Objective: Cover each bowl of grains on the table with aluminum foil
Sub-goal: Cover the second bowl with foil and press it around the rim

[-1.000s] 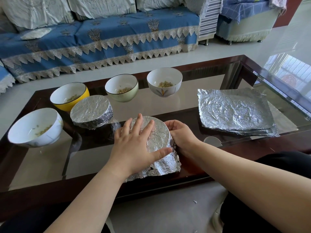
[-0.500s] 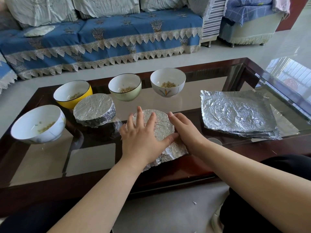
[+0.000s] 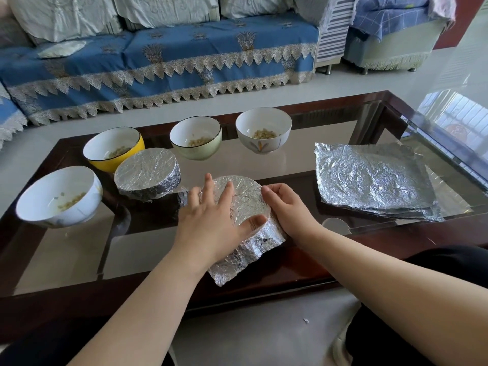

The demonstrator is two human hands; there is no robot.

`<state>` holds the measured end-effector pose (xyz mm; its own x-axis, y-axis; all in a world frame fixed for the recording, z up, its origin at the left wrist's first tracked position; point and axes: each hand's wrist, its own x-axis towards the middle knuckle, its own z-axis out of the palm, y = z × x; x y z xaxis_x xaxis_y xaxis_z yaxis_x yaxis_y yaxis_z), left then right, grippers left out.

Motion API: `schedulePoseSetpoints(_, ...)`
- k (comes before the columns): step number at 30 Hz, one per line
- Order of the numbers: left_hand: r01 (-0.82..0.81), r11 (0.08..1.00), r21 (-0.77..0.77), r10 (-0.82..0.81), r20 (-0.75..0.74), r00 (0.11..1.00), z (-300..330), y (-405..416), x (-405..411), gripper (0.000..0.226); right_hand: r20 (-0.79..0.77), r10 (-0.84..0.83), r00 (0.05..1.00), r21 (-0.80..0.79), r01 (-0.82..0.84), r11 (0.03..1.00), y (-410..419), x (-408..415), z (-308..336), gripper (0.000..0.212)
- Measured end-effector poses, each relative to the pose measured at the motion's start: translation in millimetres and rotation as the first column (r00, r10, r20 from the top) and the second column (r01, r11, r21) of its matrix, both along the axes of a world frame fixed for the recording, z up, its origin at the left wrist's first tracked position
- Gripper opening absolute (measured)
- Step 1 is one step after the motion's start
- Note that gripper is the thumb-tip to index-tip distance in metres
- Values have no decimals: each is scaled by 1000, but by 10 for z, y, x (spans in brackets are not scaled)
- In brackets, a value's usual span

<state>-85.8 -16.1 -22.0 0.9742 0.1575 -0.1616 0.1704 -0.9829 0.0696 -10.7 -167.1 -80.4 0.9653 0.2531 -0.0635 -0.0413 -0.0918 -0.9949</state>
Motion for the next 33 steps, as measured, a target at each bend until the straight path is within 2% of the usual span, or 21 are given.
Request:
schedulePoseSetpoints(3,69,996,52,-71,36,997,-37,22,-9,126,-38,24,999,10,-24,1000,3,5,5,27)
schedulePoseSetpoints(8,110,994,22,-111,32,993,-60,3,-4,146,-89,40,995,40,-36,999,-14,-22,-13,29)
schedulePoseSetpoints(11,116,993,16,-116,31,993,-63,5,0,145,-146,28,989,103,-13,995,-8,-17,0,27)
schedulePoseSetpoints(15,116,993,22,-117,39,992,-74,14,3,144,-178,38,983,91,-22,996,-22,11,28,26)
schedulePoseSetpoints(20,109,994,17,-110,74,991,-78,14,-2,144,-236,47,971,148,-12,989,5,47,12,23)
schedulePoseSetpoints(23,107,994,21,-108,80,991,-85,14,-1,143,-246,39,969,139,-5,990,21,61,3,16)
schedulePoseSetpoints(27,107,994,19,-108,83,991,-93,17,2,142,-267,60,962,216,-1,976,41,94,-11,4)
schedulePoseSetpoints(33,117,993,15,-117,70,991,-86,25,0,140,-227,38,973,192,7,981,54,122,-21,21)
